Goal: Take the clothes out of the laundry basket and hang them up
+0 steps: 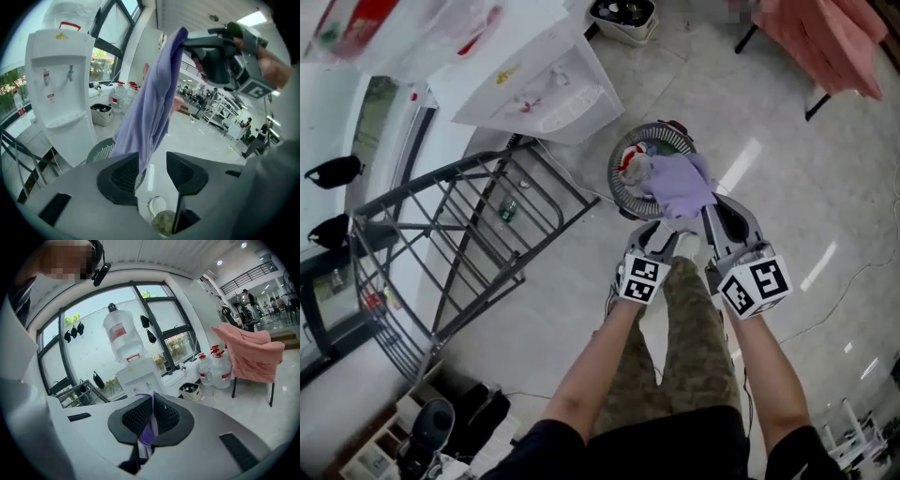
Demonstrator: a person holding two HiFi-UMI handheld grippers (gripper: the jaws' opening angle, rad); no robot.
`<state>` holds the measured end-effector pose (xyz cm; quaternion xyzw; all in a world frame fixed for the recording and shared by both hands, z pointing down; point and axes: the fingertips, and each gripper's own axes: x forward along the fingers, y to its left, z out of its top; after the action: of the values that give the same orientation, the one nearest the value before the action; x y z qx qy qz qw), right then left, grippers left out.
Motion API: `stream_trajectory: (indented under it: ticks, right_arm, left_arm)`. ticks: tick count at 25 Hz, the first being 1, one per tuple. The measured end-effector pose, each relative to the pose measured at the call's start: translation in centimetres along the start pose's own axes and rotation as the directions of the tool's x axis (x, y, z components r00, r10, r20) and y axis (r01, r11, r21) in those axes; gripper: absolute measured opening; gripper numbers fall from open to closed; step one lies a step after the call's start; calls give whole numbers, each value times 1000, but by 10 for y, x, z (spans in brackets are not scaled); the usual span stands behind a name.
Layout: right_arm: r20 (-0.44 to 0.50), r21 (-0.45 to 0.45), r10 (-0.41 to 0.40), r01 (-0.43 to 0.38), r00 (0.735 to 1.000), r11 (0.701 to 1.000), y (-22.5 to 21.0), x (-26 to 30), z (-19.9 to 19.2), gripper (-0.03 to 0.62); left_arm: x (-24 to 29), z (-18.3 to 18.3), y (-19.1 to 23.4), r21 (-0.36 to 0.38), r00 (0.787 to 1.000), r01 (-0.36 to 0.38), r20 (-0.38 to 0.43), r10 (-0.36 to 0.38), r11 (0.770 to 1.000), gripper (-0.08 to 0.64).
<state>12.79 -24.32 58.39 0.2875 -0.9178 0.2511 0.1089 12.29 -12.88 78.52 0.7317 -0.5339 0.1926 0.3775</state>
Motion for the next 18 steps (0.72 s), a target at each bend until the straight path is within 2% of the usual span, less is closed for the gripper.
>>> stream_trajectory:
  ticks: [3, 6, 8, 10, 16, 18]
  right_arm:
    - [32, -11, 15, -14, 999, 1000, 14, -6, 22, 2]
    - [64, -14, 21, -20, 998, 1000, 26, -9, 45, 2]
    - [80, -10, 18, -18, 997, 1000, 31, -10, 59, 2]
    - [92, -5, 13, -12, 996, 1000, 33, -11, 71, 2]
    - [115, 9, -1, 0, 993, 1000, 24, -17, 105, 2]
    - [109, 5, 2, -2, 994, 1000, 19, -20, 115, 2]
  left_arm:
    - [3, 27, 6, -46, 996, -33, 79, 36, 998, 183]
    - [7, 56, 8, 25, 991, -81, 106, 78, 996, 175]
    - [7, 68, 12, 53, 988, -120, 102, 114, 991, 127]
    - [1, 77, 16, 39, 986, -132, 111, 127, 990, 40]
    - [-80, 108, 36, 8, 968, -176, 183, 172, 984, 17]
    - [-117, 119, 41, -16, 964, -165, 207, 164, 986, 17]
